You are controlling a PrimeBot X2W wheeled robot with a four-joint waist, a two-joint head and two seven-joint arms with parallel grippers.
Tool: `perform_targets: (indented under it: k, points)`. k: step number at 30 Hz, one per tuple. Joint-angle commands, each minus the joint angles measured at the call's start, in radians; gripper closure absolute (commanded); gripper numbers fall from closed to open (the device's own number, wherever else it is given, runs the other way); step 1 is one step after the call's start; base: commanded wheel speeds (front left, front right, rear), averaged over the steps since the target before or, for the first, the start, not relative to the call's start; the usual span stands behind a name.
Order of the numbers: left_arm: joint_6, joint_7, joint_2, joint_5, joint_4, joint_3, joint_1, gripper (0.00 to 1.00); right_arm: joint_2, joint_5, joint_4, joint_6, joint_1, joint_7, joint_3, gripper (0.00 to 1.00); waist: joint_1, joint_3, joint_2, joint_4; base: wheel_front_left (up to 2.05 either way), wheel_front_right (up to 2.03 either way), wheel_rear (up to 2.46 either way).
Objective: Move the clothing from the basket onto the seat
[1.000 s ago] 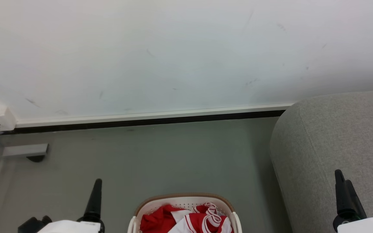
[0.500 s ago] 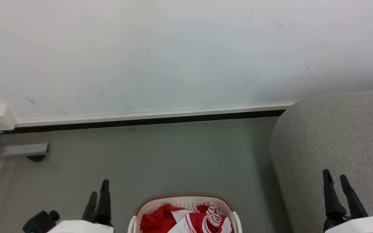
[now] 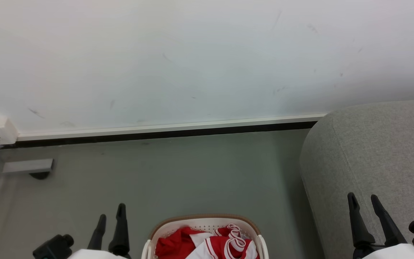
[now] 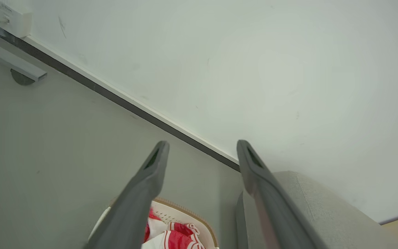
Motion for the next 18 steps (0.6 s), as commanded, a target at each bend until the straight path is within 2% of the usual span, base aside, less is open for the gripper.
perform_targets:
  k: [1, 18]
  points:
    - [0.005, -0.011, 0.008, 0.047, -0.011, -0.002, 0.001, 0.0, -0.015, -0.033, -0.002, -0.001, -0.008, -0.014, 0.003, 0.0, 0.0, 0.0, 0.0, -0.001, 0.0, 0.0, 0.0]
    - [0.018, -0.057, 0.009, 0.263, -0.012, -0.014, 0.022, 0.0, -0.023, -0.192, 0.011, -0.001, 0.004, -0.058, 0.019, 0.0, 0.0, 0.0, 0.0, 0.0, 0.0, 0.0, 0.0]
